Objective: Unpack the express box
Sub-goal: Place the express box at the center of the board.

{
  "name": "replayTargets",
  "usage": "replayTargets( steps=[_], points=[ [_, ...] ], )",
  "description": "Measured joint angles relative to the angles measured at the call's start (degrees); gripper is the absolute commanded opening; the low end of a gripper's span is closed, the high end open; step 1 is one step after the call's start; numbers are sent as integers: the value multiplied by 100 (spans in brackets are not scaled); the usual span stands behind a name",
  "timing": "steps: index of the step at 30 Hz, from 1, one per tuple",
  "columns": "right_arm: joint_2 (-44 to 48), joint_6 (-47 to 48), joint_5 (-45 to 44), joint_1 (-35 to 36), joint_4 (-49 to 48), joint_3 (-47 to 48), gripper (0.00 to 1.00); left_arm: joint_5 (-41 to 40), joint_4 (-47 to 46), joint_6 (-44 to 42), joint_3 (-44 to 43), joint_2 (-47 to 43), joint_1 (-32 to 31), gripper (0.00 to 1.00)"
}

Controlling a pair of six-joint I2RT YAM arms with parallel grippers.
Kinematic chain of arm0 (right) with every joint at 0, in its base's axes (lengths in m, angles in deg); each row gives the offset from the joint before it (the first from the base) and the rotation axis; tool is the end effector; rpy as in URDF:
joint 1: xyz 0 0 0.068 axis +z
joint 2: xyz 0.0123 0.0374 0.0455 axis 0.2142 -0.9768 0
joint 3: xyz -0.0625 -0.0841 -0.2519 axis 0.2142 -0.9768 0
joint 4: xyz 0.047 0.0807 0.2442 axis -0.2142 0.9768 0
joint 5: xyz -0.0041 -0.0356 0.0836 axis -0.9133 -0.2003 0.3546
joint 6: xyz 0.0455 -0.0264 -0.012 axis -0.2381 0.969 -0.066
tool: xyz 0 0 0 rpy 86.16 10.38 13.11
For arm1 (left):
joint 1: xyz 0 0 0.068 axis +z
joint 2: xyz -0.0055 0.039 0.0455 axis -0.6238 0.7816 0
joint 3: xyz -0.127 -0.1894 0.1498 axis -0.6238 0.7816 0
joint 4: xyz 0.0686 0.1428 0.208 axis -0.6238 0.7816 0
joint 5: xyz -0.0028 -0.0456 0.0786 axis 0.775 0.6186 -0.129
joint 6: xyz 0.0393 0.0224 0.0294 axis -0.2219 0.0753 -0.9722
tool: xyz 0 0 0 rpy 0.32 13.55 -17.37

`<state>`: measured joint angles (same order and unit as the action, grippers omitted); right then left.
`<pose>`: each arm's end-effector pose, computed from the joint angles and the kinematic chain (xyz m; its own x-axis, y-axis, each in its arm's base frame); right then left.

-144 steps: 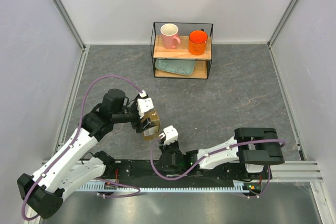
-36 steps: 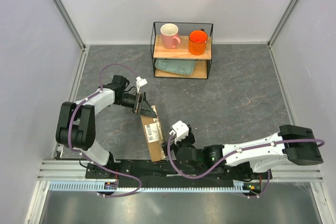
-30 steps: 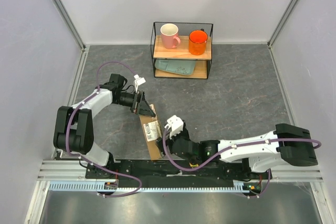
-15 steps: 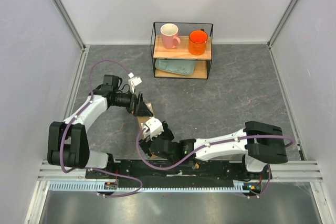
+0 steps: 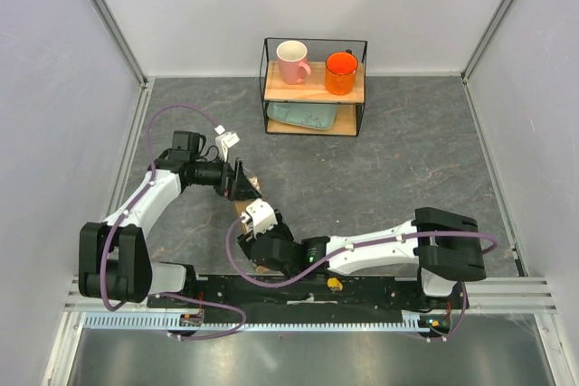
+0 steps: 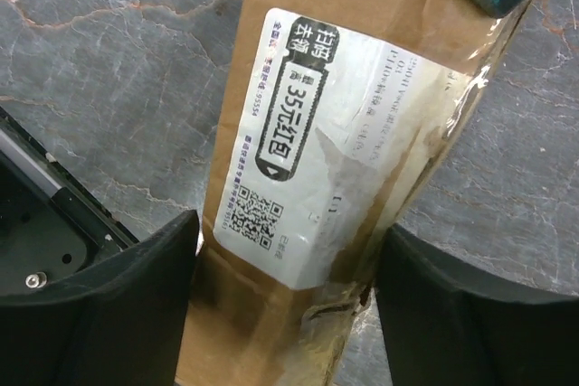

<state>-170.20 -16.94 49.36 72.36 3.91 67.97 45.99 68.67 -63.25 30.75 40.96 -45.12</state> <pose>0.0544 0.3589 0.2000 -0.3962 -0.2791 -0.8747 -0.6458 0.7619 0.0494 0.2410 -0.0577 0.2201 -0.7620 0.1626 -0.6268 0.6191 0.4667 -0.6316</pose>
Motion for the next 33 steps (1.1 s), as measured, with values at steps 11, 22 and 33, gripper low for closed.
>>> replayTargets(
  steps=[11,22,33],
  points=[
    [525,516,107,-68,363,-352,64,249,1346,-380,-999,81,229,99],
    [684,2024,789,-46,1893,28,90,-210,2791,-2437,-2859,490,1045,99],
    [376,2918,828,-275,2216,560,98,306,4124,-3589,-2990,887,1281,99]
  ],
)
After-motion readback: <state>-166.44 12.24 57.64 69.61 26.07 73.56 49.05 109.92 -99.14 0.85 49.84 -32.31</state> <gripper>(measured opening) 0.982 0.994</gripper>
